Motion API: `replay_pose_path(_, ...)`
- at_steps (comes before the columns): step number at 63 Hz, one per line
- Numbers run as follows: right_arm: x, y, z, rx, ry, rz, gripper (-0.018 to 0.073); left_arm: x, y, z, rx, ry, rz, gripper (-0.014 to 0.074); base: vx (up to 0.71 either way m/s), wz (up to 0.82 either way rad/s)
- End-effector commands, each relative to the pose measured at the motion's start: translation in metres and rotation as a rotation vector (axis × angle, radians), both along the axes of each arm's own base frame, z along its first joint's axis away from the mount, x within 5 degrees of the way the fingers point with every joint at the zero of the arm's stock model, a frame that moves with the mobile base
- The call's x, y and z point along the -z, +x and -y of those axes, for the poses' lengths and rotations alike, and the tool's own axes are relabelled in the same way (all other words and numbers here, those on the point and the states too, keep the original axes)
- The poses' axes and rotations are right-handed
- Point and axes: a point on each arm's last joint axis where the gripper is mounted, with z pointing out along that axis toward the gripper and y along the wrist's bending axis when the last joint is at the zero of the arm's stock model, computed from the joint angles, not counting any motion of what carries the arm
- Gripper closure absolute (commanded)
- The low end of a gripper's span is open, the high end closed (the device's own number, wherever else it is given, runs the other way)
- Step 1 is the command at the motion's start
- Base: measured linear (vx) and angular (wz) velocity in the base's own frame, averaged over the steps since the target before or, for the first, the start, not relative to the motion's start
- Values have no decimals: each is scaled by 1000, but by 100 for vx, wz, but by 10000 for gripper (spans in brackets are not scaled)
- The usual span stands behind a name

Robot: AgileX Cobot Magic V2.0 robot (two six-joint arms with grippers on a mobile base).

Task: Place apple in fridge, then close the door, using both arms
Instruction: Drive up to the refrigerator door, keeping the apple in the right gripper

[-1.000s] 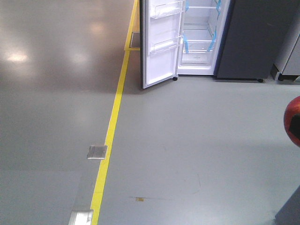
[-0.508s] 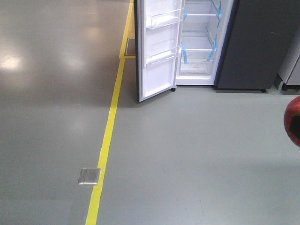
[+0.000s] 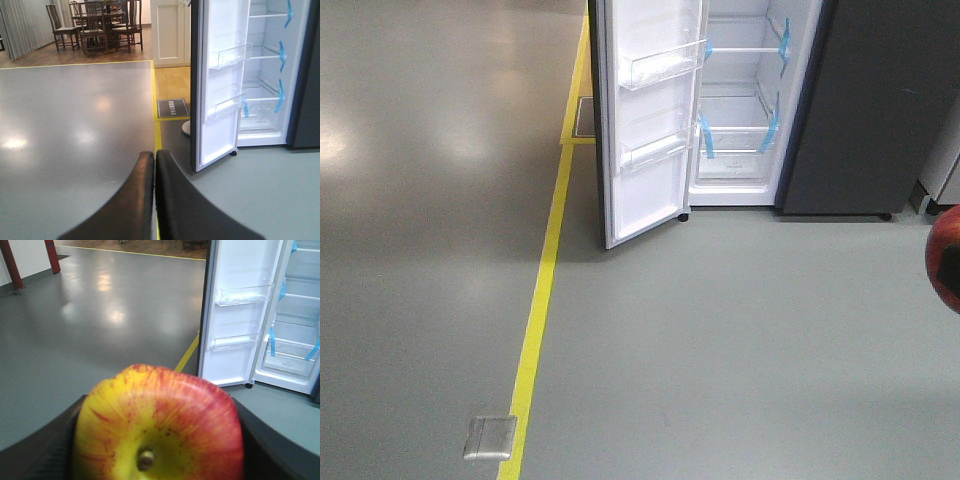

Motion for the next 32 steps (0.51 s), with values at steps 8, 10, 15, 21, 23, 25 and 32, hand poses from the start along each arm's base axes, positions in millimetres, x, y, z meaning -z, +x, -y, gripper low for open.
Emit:
replay_pose_path(8, -13, 1, 1, 21, 37, 74, 566, 0, 0, 2, 19, -11, 61, 603, 32, -6)
replay_pose_path(10, -13, 1, 1, 21, 37, 74, 566, 0, 0, 2, 19, -11, 61, 603, 31, -7)
replay_pose_path(15, -13, 1, 1, 21, 37, 74, 566, 0, 0, 2, 19, -11, 61, 603, 31, -6)
replay_pose_path(21, -13, 1, 1, 21, 37, 74, 566, 0, 0, 2, 19, -11, 61, 603, 30, -5)
replay_pose_path(23, -13, 1, 1, 21, 37, 74, 566, 0, 0, 2, 19, -11, 61, 603, 30, -4)
replay_pose_path(25, -13, 1, 1, 21, 37, 74, 566, 0, 0, 2, 19, -11, 61, 603, 29, -3)
replay_pose_path(32, -13, 1, 1, 21, 37, 74, 566, 0, 0, 2, 19, -11, 61, 603, 29, 0)
